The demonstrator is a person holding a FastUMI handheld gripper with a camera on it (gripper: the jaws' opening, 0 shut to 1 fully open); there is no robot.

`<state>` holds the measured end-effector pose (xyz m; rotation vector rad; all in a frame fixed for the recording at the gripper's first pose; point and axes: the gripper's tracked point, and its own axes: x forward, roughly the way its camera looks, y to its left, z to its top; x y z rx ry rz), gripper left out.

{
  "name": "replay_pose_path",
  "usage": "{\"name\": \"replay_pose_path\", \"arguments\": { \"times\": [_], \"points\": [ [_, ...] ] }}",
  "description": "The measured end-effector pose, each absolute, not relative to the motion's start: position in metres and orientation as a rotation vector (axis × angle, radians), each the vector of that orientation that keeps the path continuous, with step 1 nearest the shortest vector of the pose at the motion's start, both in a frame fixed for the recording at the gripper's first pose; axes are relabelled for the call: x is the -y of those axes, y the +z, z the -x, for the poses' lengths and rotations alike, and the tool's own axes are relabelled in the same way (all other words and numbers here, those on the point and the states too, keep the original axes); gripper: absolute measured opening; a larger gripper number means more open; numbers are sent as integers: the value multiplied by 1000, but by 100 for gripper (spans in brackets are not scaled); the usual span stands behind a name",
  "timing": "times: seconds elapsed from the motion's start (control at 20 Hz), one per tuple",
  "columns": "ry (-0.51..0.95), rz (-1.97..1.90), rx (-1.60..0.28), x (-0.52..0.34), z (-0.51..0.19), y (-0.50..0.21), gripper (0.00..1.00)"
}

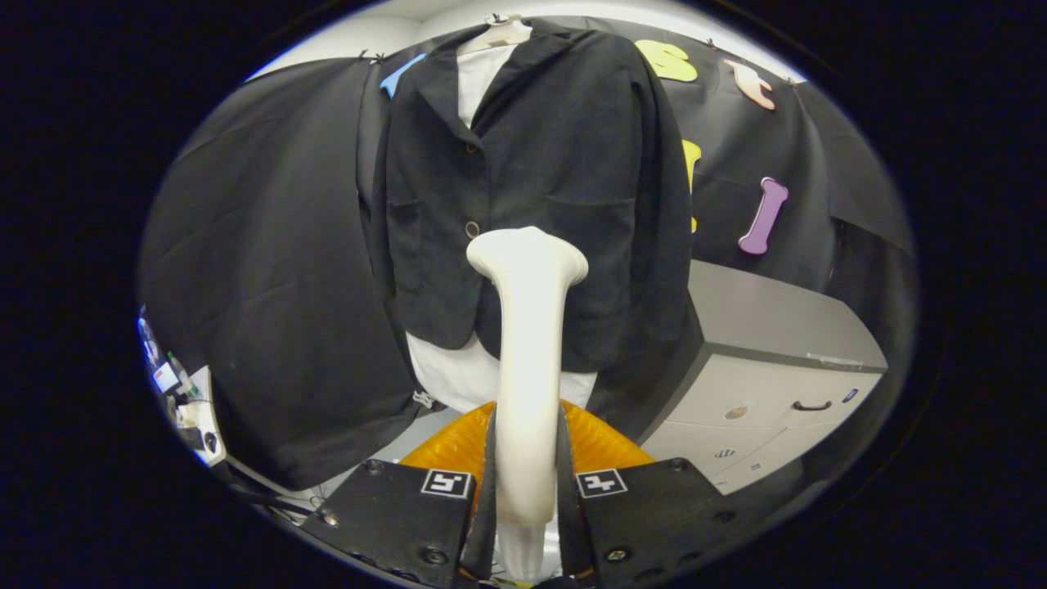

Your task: Iron the clothes twice with a garment steamer, once on the left side and once on the right side.

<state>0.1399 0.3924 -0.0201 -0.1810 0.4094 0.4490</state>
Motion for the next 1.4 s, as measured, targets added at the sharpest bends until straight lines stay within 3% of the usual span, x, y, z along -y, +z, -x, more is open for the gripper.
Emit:
{"name": "replay_pose_path", "arguments": {
  "times": [0.25, 0.65, 1.4],
  "points": [
    [452, 166, -417, -391, -132, -17, 33],
    [499, 111, -287, -416, -114, 63, 33],
    [711, 101, -8, -571, -95, 220, 33]
  ]
}}
